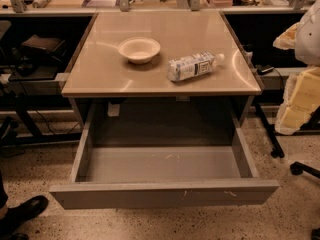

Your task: Place blue plastic bottle into top drawer

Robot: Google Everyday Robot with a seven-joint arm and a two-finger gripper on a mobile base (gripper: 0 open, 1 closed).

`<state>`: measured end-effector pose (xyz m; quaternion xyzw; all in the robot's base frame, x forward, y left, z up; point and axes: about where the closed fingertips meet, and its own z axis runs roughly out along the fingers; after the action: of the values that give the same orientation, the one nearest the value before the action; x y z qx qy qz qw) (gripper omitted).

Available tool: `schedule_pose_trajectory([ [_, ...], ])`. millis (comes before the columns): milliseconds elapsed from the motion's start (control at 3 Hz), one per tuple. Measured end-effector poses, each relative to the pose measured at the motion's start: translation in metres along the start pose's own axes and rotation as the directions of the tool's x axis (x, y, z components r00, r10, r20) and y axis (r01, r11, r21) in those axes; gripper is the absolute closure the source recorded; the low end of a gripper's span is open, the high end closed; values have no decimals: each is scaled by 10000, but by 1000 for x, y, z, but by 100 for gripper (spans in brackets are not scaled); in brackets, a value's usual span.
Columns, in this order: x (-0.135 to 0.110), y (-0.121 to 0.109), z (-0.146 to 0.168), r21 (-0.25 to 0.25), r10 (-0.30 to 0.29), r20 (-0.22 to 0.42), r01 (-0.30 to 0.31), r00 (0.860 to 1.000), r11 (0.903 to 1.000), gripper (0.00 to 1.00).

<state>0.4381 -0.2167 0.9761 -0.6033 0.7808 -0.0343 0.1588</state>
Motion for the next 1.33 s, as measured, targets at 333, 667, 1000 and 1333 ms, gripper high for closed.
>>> schedule_pose_trajectory([
  [333,0,0,0,0,-6,3,6,10000,10000,0],
  [667,-54,-32,15,93,-1445,660,1442,9873,9895,0],
  [1000,-125,-67,39,80,-3061,1240,3076,9439,9515,0],
  [1333,-201,-89,64,-44,-4395,1530,4454,8851,8953,0],
])
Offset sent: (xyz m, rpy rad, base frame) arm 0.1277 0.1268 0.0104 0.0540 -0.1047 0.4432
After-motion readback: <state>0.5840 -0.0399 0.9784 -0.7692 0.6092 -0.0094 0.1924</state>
